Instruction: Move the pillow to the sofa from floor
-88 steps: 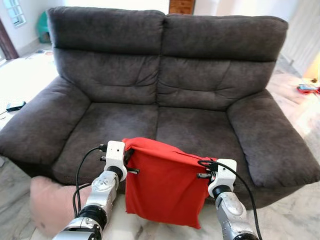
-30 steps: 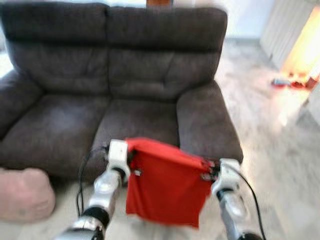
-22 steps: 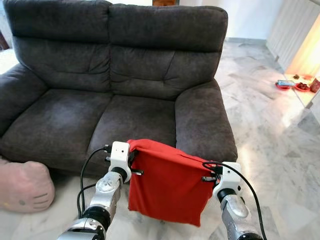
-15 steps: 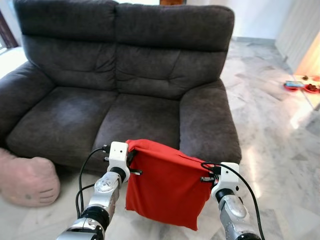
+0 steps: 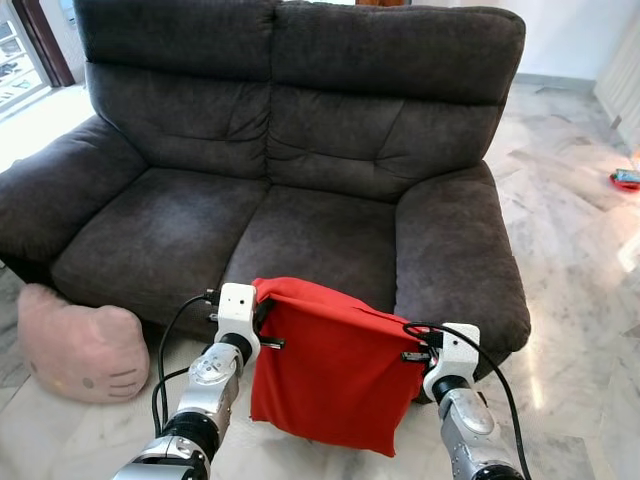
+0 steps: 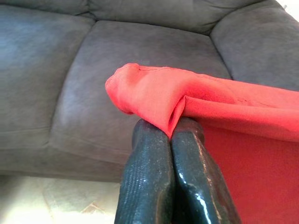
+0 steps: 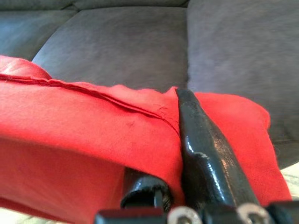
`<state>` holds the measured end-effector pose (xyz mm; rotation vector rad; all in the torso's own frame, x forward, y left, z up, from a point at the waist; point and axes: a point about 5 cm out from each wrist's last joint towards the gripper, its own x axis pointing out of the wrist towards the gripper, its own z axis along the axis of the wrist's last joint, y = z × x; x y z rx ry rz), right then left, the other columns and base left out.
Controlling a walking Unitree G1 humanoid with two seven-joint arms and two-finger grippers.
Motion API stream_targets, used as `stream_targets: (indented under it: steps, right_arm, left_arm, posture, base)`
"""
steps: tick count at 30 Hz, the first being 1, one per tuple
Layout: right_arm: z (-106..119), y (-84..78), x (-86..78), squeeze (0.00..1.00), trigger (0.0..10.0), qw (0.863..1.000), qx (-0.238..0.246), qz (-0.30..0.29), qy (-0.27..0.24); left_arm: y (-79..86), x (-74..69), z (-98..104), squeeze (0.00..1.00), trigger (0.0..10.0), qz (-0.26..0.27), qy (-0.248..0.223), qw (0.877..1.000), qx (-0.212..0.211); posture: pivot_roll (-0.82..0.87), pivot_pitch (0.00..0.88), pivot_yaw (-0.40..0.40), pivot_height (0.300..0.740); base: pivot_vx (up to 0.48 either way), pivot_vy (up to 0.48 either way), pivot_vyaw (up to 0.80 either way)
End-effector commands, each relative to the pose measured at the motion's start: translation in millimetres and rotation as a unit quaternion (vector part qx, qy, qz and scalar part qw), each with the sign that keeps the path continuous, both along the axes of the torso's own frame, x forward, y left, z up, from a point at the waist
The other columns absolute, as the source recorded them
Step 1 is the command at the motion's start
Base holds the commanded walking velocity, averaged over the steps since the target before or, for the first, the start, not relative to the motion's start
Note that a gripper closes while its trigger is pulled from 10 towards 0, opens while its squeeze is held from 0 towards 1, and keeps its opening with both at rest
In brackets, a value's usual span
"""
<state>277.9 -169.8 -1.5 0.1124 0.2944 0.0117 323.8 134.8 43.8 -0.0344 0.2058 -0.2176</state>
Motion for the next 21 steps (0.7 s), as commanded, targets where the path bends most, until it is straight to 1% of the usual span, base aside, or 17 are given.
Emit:
stream_targets:
  steps: [1, 16, 19, 21]
  right_arm:
    - [13, -10.9, 8.0, 0.00, 10.0, 0.999, -0.001, -0.025, -0.040]
    - [14, -10.1, 9.1, 0.00, 10.0, 0.999, -0.001, -0.030, -0.042]
    - [16, -10.1, 9.8, 0.00, 10.0, 0.998, -0.001, -0.032, -0.049]
    - [24, -13.2, 12.9, 0.00, 10.0, 0.997, -0.005, -0.030, -0.076]
  left_arm:
    - [14.8, 6.1, 12, 0.00, 10.0, 0.036, -0.032, 0.999, -0.008]
    - [16.5, 6.6, 14, 0.00, 10.0, 0.045, -0.041, 0.998, -0.008]
    - [17.2, 6.5, 17, 0.00, 10.0, 0.051, -0.055, 0.997, -0.004]
    - [19.0, 5.9, 24, 0.00, 10.0, 0.054, -0.082, 0.995, 0.005]
  posture:
    - [-0.02, 0.000, -0.047, 0.740]
    - [-0.02, 0.000, -0.045, 0.740]
    - [-0.02, 0.000, -0.045, 0.740]
    - [-0.02, 0.000, -0.041, 0.740]
  base:
    - [0.000, 0.000, 0.00]
    - [0.000, 0.000, 0.00]
    - [0.000, 0.000, 0.00]
    - [0.000, 0.000, 0.00]
